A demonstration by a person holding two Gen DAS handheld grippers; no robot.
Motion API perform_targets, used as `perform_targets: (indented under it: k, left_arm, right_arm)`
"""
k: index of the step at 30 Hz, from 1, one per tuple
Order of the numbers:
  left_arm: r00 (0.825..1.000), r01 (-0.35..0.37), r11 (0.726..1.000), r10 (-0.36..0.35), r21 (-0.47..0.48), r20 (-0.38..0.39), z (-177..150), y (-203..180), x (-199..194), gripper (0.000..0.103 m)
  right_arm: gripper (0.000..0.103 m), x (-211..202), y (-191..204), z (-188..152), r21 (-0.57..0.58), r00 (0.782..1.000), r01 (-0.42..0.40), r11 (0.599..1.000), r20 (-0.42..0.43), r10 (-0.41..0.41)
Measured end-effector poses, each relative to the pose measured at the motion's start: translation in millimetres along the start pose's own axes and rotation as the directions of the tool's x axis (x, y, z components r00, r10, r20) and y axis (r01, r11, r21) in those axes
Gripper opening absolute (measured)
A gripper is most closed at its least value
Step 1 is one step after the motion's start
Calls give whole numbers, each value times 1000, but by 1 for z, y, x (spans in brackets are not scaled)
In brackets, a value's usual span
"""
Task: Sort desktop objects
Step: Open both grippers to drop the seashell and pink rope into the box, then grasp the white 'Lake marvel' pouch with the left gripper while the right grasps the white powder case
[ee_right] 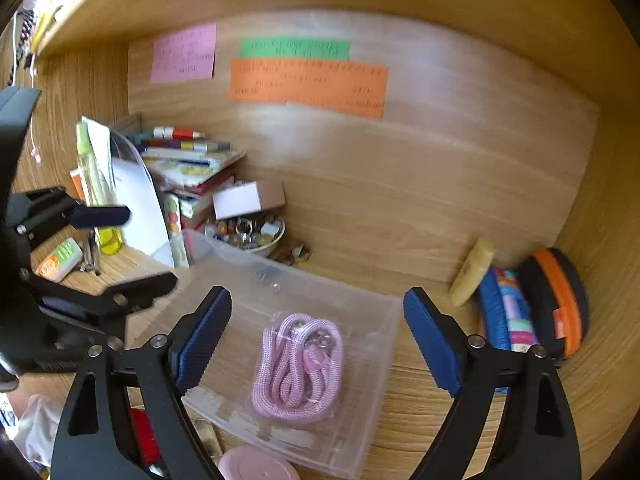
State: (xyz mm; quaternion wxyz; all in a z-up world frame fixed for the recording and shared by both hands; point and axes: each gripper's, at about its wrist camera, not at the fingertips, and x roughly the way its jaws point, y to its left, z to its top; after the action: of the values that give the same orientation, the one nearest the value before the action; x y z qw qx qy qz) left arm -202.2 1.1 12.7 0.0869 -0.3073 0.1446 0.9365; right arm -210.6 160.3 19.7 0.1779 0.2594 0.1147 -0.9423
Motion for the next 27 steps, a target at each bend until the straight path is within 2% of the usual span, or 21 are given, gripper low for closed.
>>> perform_targets:
  k: [5,11,18,22,27]
  left_arm:
    - [996,-11,999,16,-47,91,5,15,-39,94]
    - [991,-20,997,30,-76,133,-9,22,-72,101]
    - [992,-2,994,16,-111,126,-46,26,-93,101]
    - [996,14,989,0,-146,94,-71,32,-99,101]
    - [999,16,990,-9,-138,50,-102,35,-107,101]
  right_arm:
    - [100,-32,-5,3,13,998,15,1000,62,-16]
    - [102,-68,-4,-4,3,991,58,998,122,-58]
    - [102,-97,2,-27,4,989,70,998,130,-70]
    - [102,-108,3,-45,20,991,70,997,111,-71]
    - [102,-113,-1,-66,49,993,91,995,75,-95]
